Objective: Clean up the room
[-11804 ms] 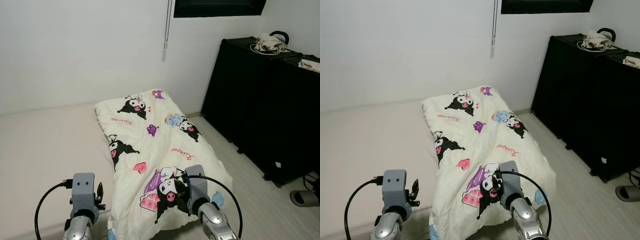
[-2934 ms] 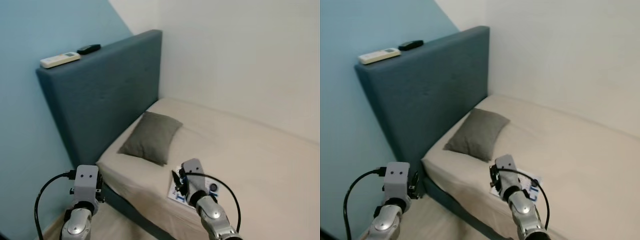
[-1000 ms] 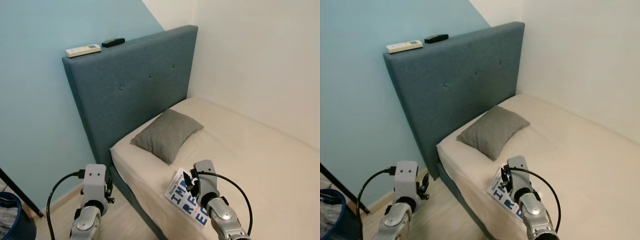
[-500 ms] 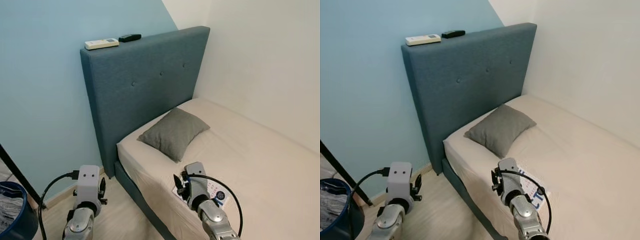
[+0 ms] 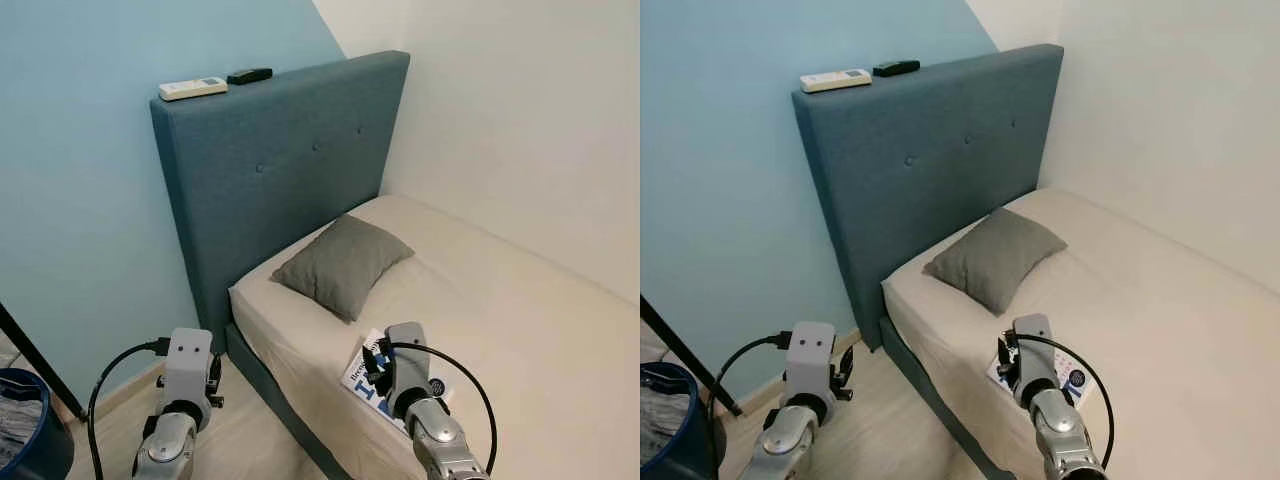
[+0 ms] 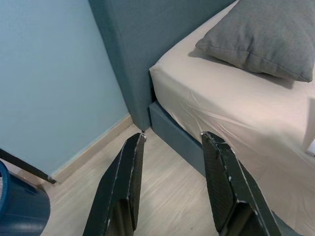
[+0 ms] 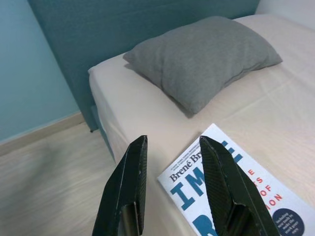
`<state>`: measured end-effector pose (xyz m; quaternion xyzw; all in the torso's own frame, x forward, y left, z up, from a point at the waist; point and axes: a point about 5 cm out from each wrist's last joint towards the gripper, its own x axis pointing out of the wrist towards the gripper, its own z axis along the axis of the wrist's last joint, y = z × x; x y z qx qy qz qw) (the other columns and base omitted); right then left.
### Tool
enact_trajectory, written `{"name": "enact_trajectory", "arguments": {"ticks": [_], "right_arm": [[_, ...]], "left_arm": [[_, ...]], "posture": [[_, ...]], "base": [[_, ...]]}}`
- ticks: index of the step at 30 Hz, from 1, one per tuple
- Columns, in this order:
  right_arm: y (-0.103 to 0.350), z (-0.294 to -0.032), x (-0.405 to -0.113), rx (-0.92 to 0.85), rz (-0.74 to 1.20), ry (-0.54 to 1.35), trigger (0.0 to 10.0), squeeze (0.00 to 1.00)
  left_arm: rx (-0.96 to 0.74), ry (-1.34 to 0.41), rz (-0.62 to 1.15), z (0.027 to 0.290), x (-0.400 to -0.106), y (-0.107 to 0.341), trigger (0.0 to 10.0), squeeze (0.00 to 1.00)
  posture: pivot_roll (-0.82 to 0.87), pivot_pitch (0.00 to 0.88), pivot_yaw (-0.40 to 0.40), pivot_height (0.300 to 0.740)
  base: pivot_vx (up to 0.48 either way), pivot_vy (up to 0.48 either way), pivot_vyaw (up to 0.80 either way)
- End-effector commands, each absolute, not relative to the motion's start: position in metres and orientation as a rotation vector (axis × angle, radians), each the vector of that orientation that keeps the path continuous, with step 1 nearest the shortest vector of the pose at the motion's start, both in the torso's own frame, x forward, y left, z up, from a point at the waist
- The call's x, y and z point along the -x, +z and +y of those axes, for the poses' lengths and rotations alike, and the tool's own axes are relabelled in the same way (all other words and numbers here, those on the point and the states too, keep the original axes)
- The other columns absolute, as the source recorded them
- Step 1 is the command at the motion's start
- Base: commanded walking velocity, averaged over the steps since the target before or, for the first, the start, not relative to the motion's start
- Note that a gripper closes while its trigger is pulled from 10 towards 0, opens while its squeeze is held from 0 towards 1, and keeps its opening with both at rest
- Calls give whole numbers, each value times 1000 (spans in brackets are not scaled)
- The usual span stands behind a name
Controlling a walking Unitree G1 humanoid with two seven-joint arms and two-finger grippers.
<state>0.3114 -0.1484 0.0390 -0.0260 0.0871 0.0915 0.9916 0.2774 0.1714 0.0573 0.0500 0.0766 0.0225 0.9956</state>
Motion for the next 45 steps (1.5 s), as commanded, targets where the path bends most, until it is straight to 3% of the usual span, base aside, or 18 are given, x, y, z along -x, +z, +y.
{"name": "enact_trajectory", "arguments": {"ticks": [1, 26, 45], "right_arm": [[37, -152, -311, 42, 189, 165, 10000, 0], [38, -154, -312, 39, 193, 160, 10000, 0], [51, -166, -322, 23, 158, 101, 10000, 0]], "left_arm": [[-97, 40, 170, 169, -275, 53, 10000, 0], [-107, 47, 198, 172, -275, 50, 10000, 0], [-104, 52, 201, 172, -281, 54, 10000, 0]], "posture": [[-3, 84, -68, 715], [-2, 94, -65, 620], [-5, 102, -56, 620]], "base": [[0, 0, 0], [0, 0, 0], [0, 0, 0]]}}
